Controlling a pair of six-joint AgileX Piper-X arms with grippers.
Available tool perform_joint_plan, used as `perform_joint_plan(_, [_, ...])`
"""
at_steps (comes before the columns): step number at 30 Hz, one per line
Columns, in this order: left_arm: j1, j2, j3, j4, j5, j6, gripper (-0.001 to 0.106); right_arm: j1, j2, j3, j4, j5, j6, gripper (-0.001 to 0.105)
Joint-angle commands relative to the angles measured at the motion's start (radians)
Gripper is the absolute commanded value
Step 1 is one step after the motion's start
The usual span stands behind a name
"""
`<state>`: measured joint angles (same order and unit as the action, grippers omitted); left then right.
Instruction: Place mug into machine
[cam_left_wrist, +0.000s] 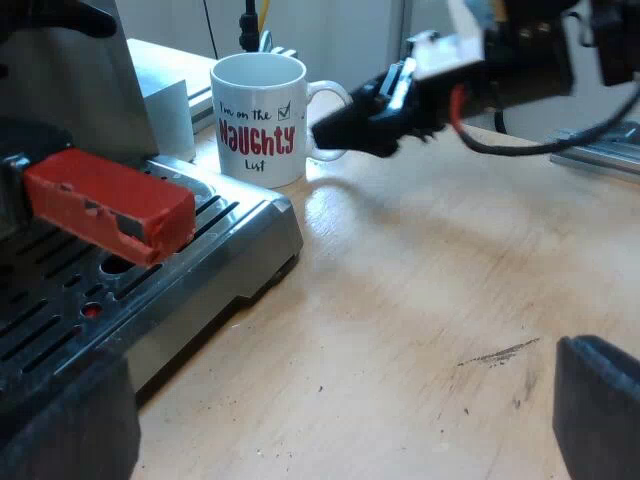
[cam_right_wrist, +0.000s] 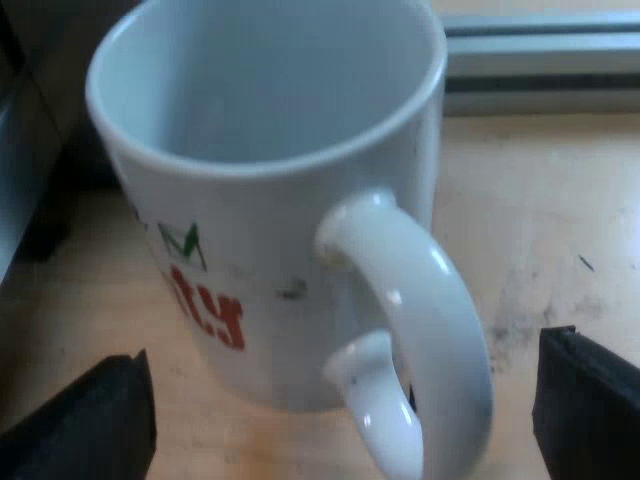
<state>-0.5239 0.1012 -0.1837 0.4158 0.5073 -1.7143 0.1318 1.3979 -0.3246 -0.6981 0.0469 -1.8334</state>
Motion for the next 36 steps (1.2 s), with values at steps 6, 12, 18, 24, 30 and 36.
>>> perform_joint_plan(6, [-0.004, 0.001, -0.004, -0.018, 0.014, -0.008, 0.085, -0.004, 0.116, -0.105, -0.016, -0.030, 0.002, 0.078])
perform_joint_plan(12, [-0.004, 0.001, -0.004, -0.018, 0.014, -0.008, 0.085, -0.004, 0.161, -0.127, -0.016, -0.067, 0.005, 0.074])
perform_joint_plan(18, [-0.004, 0.001, -0.004, -0.018, 0.014, -0.008, 0.085, -0.004, 0.161, -0.127, -0.019, -0.068, -0.006, 0.028])
perform_joint_plan(24, [-0.004, 0.001, -0.004, -0.018, 0.014, -0.008, 0.085, -0.004, 0.157, -0.127, -0.021, -0.088, -0.057, 0.000])
perform_joint_plan(30, [-0.004, 0.001, -0.004, -0.018, -0.014, -0.008, 0.085, -0.004, 0.070, -0.094, -0.005, -0.088, -0.057, 0.000])
perform_joint_plan(36, [-0.004, 0.001, -0.004, -0.018, -0.125, -0.008, 0.085, 0.004, -0.179, -0.032, 0.199, -0.091, -0.092, 0.000])
